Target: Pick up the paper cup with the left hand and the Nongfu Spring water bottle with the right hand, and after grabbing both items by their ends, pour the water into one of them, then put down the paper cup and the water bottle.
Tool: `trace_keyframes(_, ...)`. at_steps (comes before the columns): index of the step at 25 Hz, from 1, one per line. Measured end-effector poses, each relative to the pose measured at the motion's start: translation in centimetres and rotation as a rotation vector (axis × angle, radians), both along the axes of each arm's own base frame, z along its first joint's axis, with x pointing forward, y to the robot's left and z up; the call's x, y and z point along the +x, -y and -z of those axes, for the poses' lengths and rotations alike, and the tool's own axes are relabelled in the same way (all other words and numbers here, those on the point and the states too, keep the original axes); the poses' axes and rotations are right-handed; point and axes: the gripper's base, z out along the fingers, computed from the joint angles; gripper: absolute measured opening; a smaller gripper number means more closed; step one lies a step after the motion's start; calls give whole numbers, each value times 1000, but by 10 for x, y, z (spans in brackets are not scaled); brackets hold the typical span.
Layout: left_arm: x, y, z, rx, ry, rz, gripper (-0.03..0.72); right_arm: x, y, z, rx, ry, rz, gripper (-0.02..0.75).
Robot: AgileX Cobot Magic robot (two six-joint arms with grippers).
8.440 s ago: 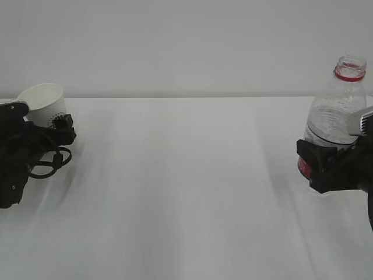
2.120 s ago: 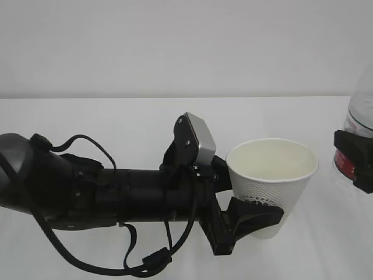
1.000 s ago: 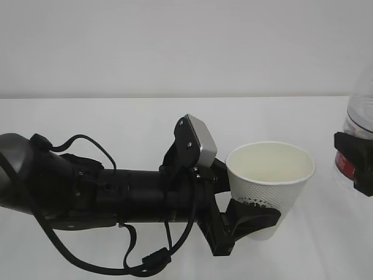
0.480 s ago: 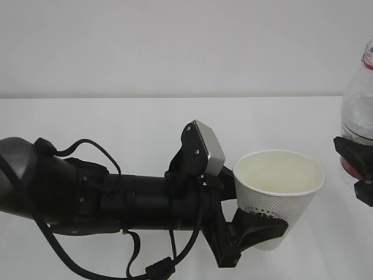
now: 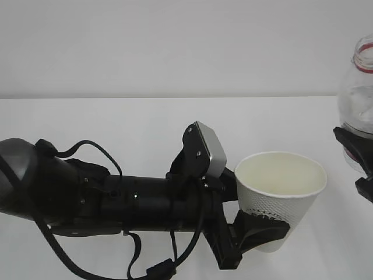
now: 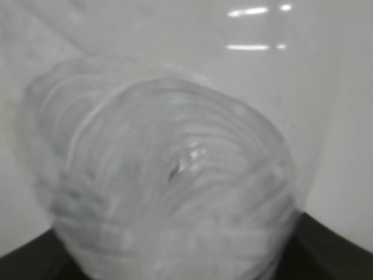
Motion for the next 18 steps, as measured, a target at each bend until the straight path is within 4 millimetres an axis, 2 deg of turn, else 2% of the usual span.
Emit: trace_keyframes(18, 0, 0, 0, -1, -1, -2, 519, 0, 0, 0, -274, 72, -75, 495)
